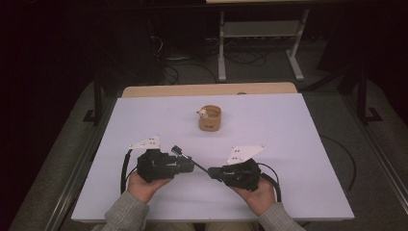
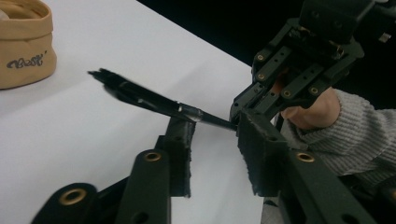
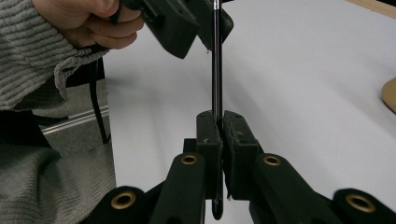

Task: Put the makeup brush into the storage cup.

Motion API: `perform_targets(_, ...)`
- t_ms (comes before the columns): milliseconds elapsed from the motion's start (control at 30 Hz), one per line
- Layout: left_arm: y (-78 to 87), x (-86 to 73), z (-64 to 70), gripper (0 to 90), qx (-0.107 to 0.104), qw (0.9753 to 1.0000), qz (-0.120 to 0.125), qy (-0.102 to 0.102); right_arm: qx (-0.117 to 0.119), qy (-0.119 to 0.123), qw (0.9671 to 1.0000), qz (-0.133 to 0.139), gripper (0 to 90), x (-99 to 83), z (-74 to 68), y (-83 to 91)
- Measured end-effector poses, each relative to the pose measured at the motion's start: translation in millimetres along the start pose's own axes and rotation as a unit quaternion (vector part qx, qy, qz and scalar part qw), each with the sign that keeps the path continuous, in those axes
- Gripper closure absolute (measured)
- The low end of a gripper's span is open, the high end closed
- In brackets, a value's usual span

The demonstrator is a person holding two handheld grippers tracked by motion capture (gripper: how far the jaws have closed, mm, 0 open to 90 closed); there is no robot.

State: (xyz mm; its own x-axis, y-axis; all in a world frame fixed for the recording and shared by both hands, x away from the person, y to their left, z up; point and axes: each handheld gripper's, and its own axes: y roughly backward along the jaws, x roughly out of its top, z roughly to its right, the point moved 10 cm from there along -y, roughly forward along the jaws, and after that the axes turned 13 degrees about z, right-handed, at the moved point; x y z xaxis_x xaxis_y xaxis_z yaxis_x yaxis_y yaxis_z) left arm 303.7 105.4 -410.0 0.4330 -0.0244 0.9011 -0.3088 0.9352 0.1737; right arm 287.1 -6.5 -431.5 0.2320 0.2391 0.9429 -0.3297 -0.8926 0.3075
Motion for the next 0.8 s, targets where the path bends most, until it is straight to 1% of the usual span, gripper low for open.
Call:
perform_targets(33,0.4,-0.2,-0.2,67.2,-0.002,1.0,0.0,0.005,0.001,-0.001,1.0,0.0,85.0,-0.3,-0.8,-0.5)
perform_targets(67,0.2,0.1,0.2,68.1,-0.008,0.9998,0.007,0.014,0.004,0.004,1.0,0.0,85.0,-0.6,-1.3,-1.4)
perform_targets(133,0.2,0.1,0.2,71.0,-0.011,0.9998,0.008,0.016,0.009,0.01,0.9999,-0.006,85.0,-2.8,-3.6,-3.2)
perform_targets(167,0.2,-0.2,0.2,71.0,-0.012,0.9997,0.008,0.017,0.009,0.01,0.9999,-0.006,85.0,-2.8,-3.6,-3.2)
perform_targets(200,0.1,-0.6,0.2,74.3,-0.017,0.9996,0.01,0.019,0.011,0.013,0.9998,-0.011,85.0,-4.5,-4.4,-4.3)
perform_targets(233,0.1,-0.6,0.2,76.1,-0.017,0.9996,0.01,0.019,0.011,0.013,0.9998,-0.011,85.0,-4.5,-4.4,-4.3)
perform_targets(267,0.1,-0.6,0.7,76.1,-0.021,0.9995,0.012,0.021,0.011,0.016,0.9997,-0.012,85.0,-5.3,-4.3,-5.2)
perform_targets(300,0.2,-0.5,1.4,78.0,-0.023,0.9994,0.013,0.023,0.012,0.019,0.9996,-0.013,85.0,-5.9,-4.4,-5.8)
perform_targets(333,0.7,0.1,3.1,82.6,-0.035,0.9988,0.016,0.03,0.013,0.024,0.9994,-0.019,85.0,-7.6,-5.1,-6.9)
perform_targets(367,0.7,0.1,3.1,83.3,-0.035,0.9988,0.016,0.03,0.013,0.024,0.9994,-0.019,85.0,-7.6,-5.1,-6.9)
perform_targets(400,-0.1,0.0,4.8,83.9,-0.047,0.9985,0.015,0.025,0.014,0.025,0.9993,-0.023,84.9,-9.2,-6.6,-8.5)
perform_targets(433,-1.3,0.3,6.6,84.4,-0.047,0.9984,0.017,0.026,0.015,0.027,0.9992,-0.024,85.0,-10.0,-7.2,-9.6)
perform_targets(533,-1.6,-0.6,8.0,85.2,-0.044,0.9989,0.009,0.017,0.016,0.034,0.9989,-0.029,85.0,-12.1,-7.4,-11.0)
perform_targets(600,-1.3,-0.6,8.3,85.4,-0.043,0.999,0.005,0.011,0.017,0.033,0.9989,-0.028,85.0,-12.8,-7.7,-11.4)
perform_targets(633,-1.8,-0.2,8.9,85.6,-0.043,0.999,0.005,0.009,0.018,0.031,0.999,-0.028,84.9,-12.7,-8.1,-11.5)
perform_targets(667,-2.5,-0.1,9.7,85.6,-0.041,0.9992,-0.001,0.002,0.02,0.03,0.9989,-0.029,84.9,-13.1,-8.4,-11.7)
perform_targets(733,-3.0,0.1,10.4,85.6,-0.041,0.9992,-0.003,0.0,0.021,0.031,0.9988,-0.031,84.8,-13.8,-8.1,-11.9)
perform_targets(800,-3.9,-0.1,11.9,85.6,-0.038,0.9991,-0.015,-0.012,0.032,0.022,0.9986,-0.036,84.6,-14.8,-8.4,-12.9)
